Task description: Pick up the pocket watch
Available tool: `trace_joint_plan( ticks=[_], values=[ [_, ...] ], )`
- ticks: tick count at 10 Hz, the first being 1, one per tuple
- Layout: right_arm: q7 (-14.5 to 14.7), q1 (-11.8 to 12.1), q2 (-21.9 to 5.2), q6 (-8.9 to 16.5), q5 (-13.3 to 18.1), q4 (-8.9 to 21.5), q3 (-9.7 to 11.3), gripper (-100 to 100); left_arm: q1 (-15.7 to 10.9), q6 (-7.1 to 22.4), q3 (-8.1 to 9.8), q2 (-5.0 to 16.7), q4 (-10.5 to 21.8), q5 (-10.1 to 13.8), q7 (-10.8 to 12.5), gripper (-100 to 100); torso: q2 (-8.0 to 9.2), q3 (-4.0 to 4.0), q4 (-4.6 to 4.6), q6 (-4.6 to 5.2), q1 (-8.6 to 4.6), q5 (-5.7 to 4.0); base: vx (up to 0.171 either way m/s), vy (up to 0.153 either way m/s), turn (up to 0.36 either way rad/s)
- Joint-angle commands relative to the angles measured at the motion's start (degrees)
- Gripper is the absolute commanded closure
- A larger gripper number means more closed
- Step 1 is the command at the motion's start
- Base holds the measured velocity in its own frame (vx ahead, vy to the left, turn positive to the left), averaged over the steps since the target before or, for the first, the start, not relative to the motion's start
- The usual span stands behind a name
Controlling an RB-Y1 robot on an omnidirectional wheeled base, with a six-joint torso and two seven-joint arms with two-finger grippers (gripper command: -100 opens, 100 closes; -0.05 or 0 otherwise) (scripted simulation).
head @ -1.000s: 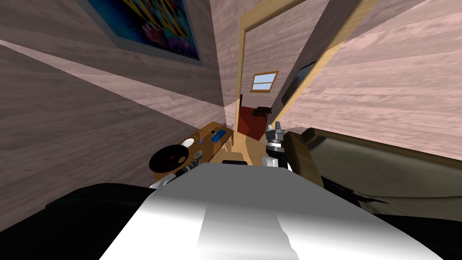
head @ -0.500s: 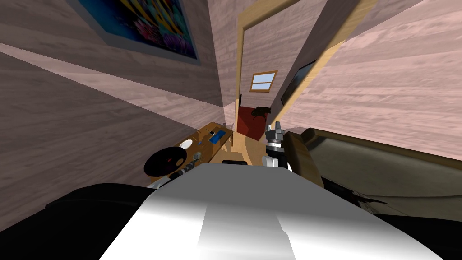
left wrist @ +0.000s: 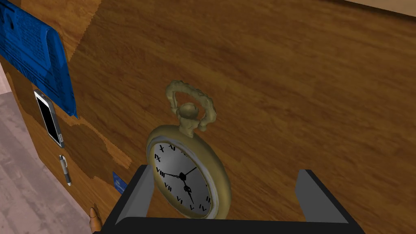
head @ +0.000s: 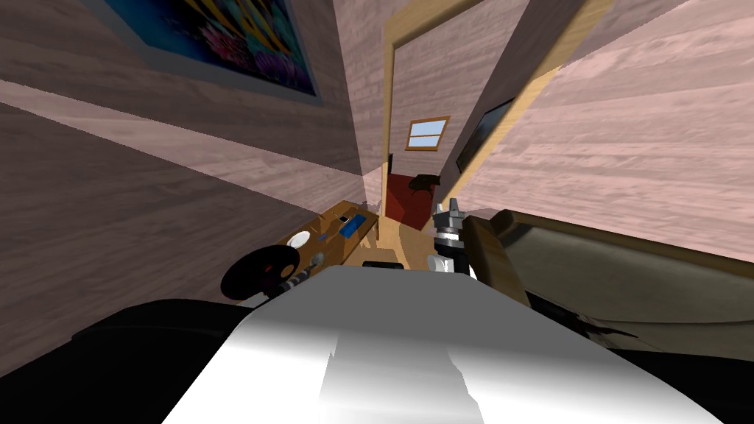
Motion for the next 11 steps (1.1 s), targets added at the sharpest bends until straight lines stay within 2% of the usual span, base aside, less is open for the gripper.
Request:
trace_joint_plan(
  ticks=[1, 3, 4, 5, 7, 8, 9, 10, 11],
  values=[
    [0.00, 0.00, 0.00, 0.00, 0.00, 0.00, 0.00, 0, 0.00, 0.42, -0.89, 1.17, 2.04, 0.33, 1.39, -100, 0.00, 0.00, 0.00, 0.00, 0.00, 0.00, 0.087, -0.024, -0.035],
    [0.00, 0.00, 0.00, 0.00, 0.00, 0.00, 0.00, 0, 0.03, 1.26, -2.12, 2.28, 4.76, 0.85, 2.90, -100, -0.06, -0.03, -0.01, 0.01, 0.03, 0.00, 0.113, -0.018, -0.065],
    [0.00, 0.00, 0.00, 0.00, 0.00, 0.00, 0.00, 0, 0.03, 1.26, -2.12, 2.28, 4.76, 0.85, 2.90, -100, -0.09, -0.05, -0.02, 0.02, 0.00, 0.00, 0.083, -0.018, -0.015],
    [0.00, 0.00, 0.00, 0.00, 0.00, 0.00, 0.00, 0, 0.13, 1.98, -3.14, 2.98, 6.67, 1.27, 3.95, -100, 0.00, 0.00, 0.00, -0.01, 0.00, -0.01, 0.102, -0.018, -0.051],
    [0.00, 0.00, 0.00, 0.00, 0.00, 0.00, 0.00, 0, 0.19, 2.25, -3.52, 3.18, 7.32, 1.42, 4.30, -100, -0.08, -0.04, -0.02, 0.01, -0.03, 0.00, 0.095, -0.024, -0.028],
    [0.00, 0.00, 0.00, 0.00, 0.00, 0.00, 0.00, 0, -0.45, 1.50, -3.56, 2.72, 8.36, 1.25, 4.01, -100, 0.03, 0.01, 0.00, -0.01, -0.02, -0.01, 0.026, -0.006, 0.003],
    [0.00, -0.01, 0.00, 0.00, 0.00, 0.00, 0.00, 0, -0.34, 1.73, -3.55, 2.79, 8.16, 1.29, 4.09, 0, 0.18, 0.10, 0.03, -0.01, 0.02, 0.01, 0.006, -0.002, -0.001],
    [0.00, -0.01, 0.00, 0.00, 0.00, 0.00, 0.00, 0, -0.83, 2.31, -3.42, 1.14, 8.91, 1.37, 2.95, -100, 0.28, 0.16, 0.06, -0.01, 0.05, 0.01, 0.016, 0.030, -0.024],
    [0.00, -0.01, 0.00, 0.00, 0.00, 0.00, 0.00, 0, -1.18, 2.76, -3.32, -0.08, 9.46, 1.44, 2.10, -100, 0.29, 0.16, 0.06, 0.00, 0.15, 0.04, 0.031, 0.063, -0.041]
  ],
)
